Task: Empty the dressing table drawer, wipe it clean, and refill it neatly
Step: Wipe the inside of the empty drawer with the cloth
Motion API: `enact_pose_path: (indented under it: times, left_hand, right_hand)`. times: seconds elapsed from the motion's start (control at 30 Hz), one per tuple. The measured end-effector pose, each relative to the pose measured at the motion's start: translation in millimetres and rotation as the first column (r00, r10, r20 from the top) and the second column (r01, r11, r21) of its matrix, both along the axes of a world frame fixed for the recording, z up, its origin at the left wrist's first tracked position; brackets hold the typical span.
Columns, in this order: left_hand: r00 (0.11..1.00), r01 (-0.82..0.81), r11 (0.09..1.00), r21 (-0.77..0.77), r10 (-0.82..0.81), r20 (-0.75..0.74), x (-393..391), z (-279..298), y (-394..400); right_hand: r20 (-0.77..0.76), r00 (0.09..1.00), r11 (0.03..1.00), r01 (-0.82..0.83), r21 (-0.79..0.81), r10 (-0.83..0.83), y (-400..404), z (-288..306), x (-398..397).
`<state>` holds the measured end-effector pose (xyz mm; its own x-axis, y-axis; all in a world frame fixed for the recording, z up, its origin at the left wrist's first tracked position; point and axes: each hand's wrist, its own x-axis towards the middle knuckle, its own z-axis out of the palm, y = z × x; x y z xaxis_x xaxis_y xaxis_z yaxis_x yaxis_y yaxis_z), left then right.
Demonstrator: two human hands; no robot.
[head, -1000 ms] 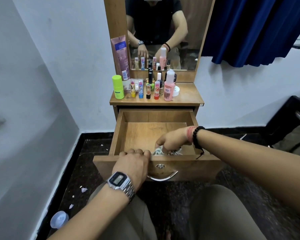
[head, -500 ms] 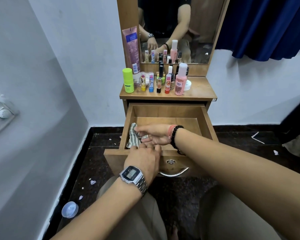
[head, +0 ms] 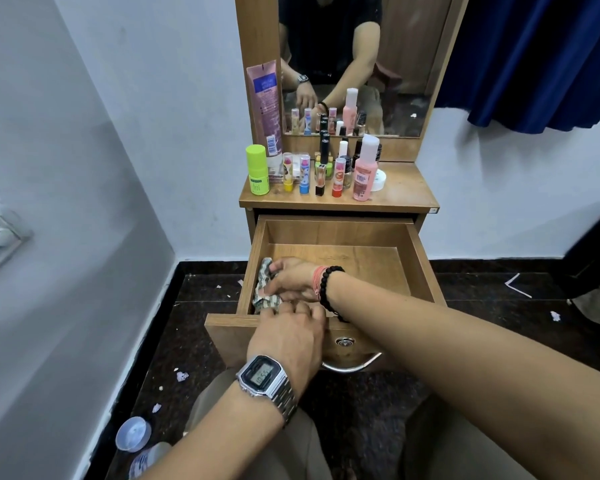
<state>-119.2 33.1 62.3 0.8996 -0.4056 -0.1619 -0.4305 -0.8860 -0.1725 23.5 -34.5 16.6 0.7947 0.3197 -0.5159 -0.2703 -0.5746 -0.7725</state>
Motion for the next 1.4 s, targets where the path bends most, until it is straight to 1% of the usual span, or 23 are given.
enact_pose_path:
  times: [0.17,0.43,0.53,0.63,0.73,0.8,0.87,0.93,0.97,1.0,1.03,1.1,1.17,1.23,1.33,1.4]
  left_hand:
    - [1.000,0.005,0.999,-0.049,-0.005,-0.002,1,-3,0]
    - [1.000,0.002,0.999,-0.036,-0.002,-0.004,2,-5,1]
    - [1.000,0.001,0.999,-0.049,-0.001,-0.008,2,-6,1]
    - [1.000,0.006,0.999,-0.049,-0.005,0.011,1,-6,0]
    - [1.000,0.002,0.999,-0.045,-0.001,0.009,1,-6,0]
    - [1.000,0.003,0.999,-0.052,-0.003,0.009,1,-5,0]
    - [1.000,0.005,0.998,-0.064,-0.004,0.016,1,-6,0]
    - [1.000,0.001,0.998,-0.065,0.000,0.013,1,-6,1]
    - [1.000,-0.004,0.998,-0.064,0.005,0.009,1,-5,1]
    - [1.000,-0.010,0.998,-0.063,0.010,0.007,0,-5,0]
    - [1.000,-0.012,0.998,-0.063,0.012,0.008,0,-5,0]
    - [1.000,-0.004,0.998,-0.059,0.006,0.018,-1,-4,0]
    - [1.000,0.000,0.999,-0.050,0.001,0.020,-1,-3,0]
    - [1.000,-0.009,0.999,-0.033,0.009,0.007,0,-4,-1]
    - [1.000,-0.012,1.000,-0.008,0.012,-0.006,0,-5,-1]
    - [1.000,-0.006,1.000,-0.011,0.006,-0.001,1,-6,-1]
  right_hand:
    - [0.085,0.992,0.995,0.090,0.048,-0.094,-2,-5,17]
    - [0.185,0.951,0.965,0.223,0.141,-0.247,-4,-15,52]
    - [0.247,0.931,0.961,0.241,0.134,-0.268,-2,-25,59]
    - [0.298,0.929,0.975,0.201,0.093,-0.220,-1,-27,57]
    - [0.239,0.962,0.991,0.130,0.036,-0.135,-3,-27,42]
    - [0.218,0.976,0.999,0.001,-0.046,0.009,-7,-24,26]
    - [0.210,0.955,0.972,-0.179,-0.155,0.209,-10,-18,7]
    - [0.221,0.875,0.883,-0.356,-0.306,0.430,-9,-9,-9]
    - [0.235,0.818,0.817,-0.408,-0.407,0.526,-9,-5,-14]
    - [0.253,0.755,0.743,-0.422,-0.520,0.606,-9,1,-17]
    - [0.281,0.689,0.669,-0.392,-0.631,0.668,-11,7,-19]
    - [0.368,0.550,0.556,-0.222,-0.801,0.749,-18,16,-17]
    - [0.441,0.459,0.522,-0.058,-0.851,0.771,-28,20,-8]
    - [0.500,0.408,0.531,0.042,-0.846,0.764,-38,20,7]
    - [0.568,0.314,0.551,0.149,-0.821,0.761,-46,15,30]
    - [0.560,0.246,0.536,0.161,-0.829,0.791,-48,6,41]
